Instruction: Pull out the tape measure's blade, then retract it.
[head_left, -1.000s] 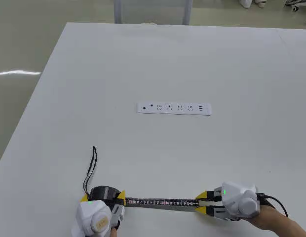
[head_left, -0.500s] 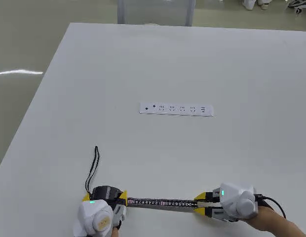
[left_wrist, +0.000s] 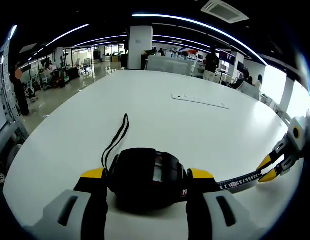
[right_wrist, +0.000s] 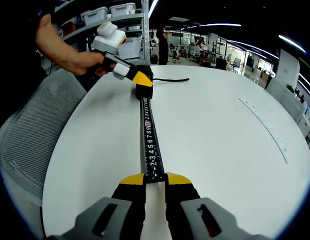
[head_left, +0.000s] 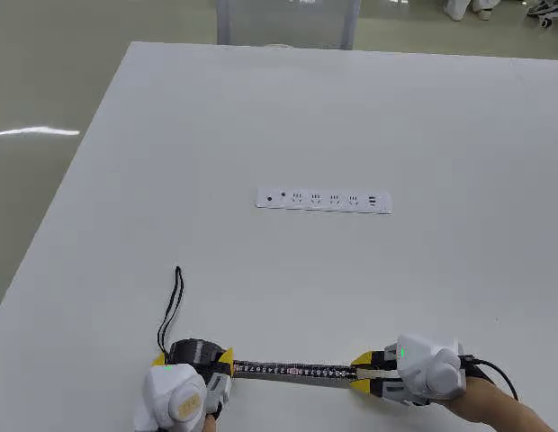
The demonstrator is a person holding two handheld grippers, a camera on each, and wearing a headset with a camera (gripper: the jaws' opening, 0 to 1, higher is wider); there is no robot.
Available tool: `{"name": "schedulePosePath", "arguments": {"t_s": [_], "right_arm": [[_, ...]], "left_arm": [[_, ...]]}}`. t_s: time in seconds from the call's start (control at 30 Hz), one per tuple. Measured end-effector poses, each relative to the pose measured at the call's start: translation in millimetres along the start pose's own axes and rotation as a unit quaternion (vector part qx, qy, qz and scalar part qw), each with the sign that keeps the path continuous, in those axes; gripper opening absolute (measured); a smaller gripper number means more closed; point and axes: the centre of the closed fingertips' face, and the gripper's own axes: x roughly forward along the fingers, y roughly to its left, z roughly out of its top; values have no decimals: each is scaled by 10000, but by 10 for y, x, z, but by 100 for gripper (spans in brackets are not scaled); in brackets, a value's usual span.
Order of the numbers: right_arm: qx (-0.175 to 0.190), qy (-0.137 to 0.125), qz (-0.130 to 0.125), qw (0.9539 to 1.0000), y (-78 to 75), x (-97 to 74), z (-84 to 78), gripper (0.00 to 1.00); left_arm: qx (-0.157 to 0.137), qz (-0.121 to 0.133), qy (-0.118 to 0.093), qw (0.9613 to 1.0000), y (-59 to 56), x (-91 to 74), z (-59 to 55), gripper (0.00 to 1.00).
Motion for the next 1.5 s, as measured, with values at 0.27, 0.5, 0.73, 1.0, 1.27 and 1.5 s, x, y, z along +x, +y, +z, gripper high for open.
{"name": "schedulePosePath", "arguments": {"t_s": [0.27, 0.5, 0.73, 1.0, 1.27, 1.5], "right_arm": [[8, -31, 8, 10000, 9, 41, 42, 13], [-3, -45, 20, 10000, 12, 72, 82, 13], [-2, -61, 27, 10000, 9, 121, 124, 13], [54, -66, 37, 10000, -2, 179, 141, 13], [66, -84, 52, 9999, -9, 235, 186, 13], [65, -105, 77, 9999, 2, 307, 248, 13]], "left_arm": [[-19, -12, -4, 10000, 2, -13, 9, 61], [-30, -30, 9, 10000, 3, -22, 12, 61], [-72, -59, 7, 10000, 14, -13, 7, 61], [-100, -72, 9, 9999, 10, -17, 11, 61], [-125, -81, 7, 9999, 12, -16, 14, 61], [-145, -97, -2, 9998, 17, -14, 13, 61]]}}
